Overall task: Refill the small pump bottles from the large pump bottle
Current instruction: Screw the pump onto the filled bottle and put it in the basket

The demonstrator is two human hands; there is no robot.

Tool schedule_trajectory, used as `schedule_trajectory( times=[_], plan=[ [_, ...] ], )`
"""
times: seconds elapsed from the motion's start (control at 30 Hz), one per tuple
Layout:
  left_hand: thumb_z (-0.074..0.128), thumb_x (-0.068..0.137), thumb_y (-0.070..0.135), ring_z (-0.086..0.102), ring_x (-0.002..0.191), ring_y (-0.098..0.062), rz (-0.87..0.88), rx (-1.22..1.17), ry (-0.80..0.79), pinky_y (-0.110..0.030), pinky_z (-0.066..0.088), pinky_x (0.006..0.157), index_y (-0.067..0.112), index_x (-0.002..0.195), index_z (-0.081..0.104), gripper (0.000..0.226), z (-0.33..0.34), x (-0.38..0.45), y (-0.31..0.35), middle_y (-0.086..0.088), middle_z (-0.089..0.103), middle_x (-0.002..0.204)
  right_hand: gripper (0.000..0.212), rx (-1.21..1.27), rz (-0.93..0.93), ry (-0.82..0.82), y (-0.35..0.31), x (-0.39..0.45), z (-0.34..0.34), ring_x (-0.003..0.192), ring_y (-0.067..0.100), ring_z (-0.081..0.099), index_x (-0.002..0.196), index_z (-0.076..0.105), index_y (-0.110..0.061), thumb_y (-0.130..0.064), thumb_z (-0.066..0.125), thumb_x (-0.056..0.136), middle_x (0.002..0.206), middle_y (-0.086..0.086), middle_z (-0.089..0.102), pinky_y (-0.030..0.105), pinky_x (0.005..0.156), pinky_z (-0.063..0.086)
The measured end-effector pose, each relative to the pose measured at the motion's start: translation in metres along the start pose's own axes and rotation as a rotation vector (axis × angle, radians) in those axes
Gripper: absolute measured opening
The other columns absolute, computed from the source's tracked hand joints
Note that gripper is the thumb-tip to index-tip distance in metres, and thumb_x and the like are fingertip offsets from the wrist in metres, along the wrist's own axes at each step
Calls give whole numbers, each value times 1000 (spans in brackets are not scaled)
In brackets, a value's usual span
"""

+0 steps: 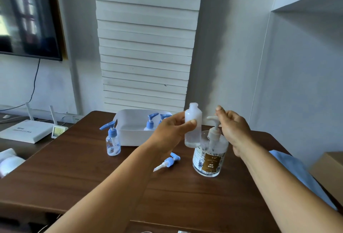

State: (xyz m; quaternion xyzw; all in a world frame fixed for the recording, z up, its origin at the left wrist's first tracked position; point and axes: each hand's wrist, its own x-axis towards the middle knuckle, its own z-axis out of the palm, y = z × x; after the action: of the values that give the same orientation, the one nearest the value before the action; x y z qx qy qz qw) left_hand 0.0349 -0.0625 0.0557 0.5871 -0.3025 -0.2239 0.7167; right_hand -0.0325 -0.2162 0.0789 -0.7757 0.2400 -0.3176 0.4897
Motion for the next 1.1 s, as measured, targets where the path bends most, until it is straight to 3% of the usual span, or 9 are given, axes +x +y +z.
schedule_trajectory(
  times=[0.2, 0.37, 0.5, 0.67, 0.77, 0.83, 0.9, 1.0, 1.1],
  plan=[
    [56, 92, 17, 61, 102, -19, -2, -24, 37, -43, 40, 103, 24, 105, 66, 18, -17, -11, 5, -1, 69, 105, 28, -105, -222, -60, -25, -5, 12, 90, 17, 65, 90, 64, -26, -50, 51, 90, 88, -9, 68, 40, 88, 50],
    [56, 91, 13, 59, 99, -21, 43, 6, 94, -39, 42, 98, 19, 106, 65, 19, -33, -24, 15, -7, 65, 101, 20, -207, -386, -136, -38, -26, 36, 96, 12, 60, 103, 67, -26, -37, 53, 93, 96, -10, 67, 31, 86, 48],
    [55, 91, 10, 61, 92, -18, 50, 8, 134, -32, 46, 88, 17, 104, 65, 17, -42, -38, 23, -4, 67, 93, 22, 56, -254, -377, -39, -49, 54, 98, 8, 61, 111, 63, -22, -16, 57, 91, 103, -8, 67, 15, 82, 46],
    [60, 89, 10, 63, 105, -36, 21, 25, 149, -47, 48, 96, 7, 115, 61, 27, -49, -48, 11, -22, 66, 109, 26, 160, -104, -508, -14, -70, 76, 100, 13, 67, 106, 66, -26, -24, 72, 81, 101, -3, 72, 34, 90, 54],
    [67, 82, 34, 64, 106, -33, -19, 47, 180, -48, 47, 98, 19, 117, 63, 38, -51, -47, -1, -17, 68, 111, 32, 186, -58, -462, -1, -73, 81, 99, 15, 67, 111, 65, -23, -27, 73, 80, 102, -2, 72, 39, 91, 54],
    [58, 86, 44, 64, 100, -20, -49, 186, 253, -39, 46, 99, 31, 100, 66, 20, -53, -44, -10, -5, 68, 104, 36, 151, -43, -386, 7, -71, 80, 97, 12, 66, 114, 62, -21, -31, 72, 81, 101, -5, 70, 33, 86, 54],
    [47, 95, 32, 55, 86, -15, -89, 410, 282, -27, 44, 85, 30, 87, 61, 16, -53, -40, -19, -2, 60, 93, 34, 100, -22, -319, 12, -70, 76, 94, 10, 62, 117, 56, -21, -27, 67, 85, 101, -7, 65, 26, 80, 48],
    [51, 92, 20, 56, 86, -10, -143, 696, 241, -20, 40, 79, 20, 117, 62, 27, -49, -36, -35, -1, 66, 101, 36, 85, -3, -276, 21, -69, 71, 99, 11, 56, 123, 51, -23, -19, 62, 89, 107, -6, 60, 23, 80, 39],
    [63, 85, 26, 60, 92, -9, -201, 845, 171, -22, 45, 83, 20, 120, 62, 35, -46, -29, -51, 2, 68, 107, 38, 80, -11, -265, 27, -68, 68, 102, 11, 54, 126, 51, -23, -18, 61, 89, 111, -6, 58, 24, 83, 38]
  ],
)
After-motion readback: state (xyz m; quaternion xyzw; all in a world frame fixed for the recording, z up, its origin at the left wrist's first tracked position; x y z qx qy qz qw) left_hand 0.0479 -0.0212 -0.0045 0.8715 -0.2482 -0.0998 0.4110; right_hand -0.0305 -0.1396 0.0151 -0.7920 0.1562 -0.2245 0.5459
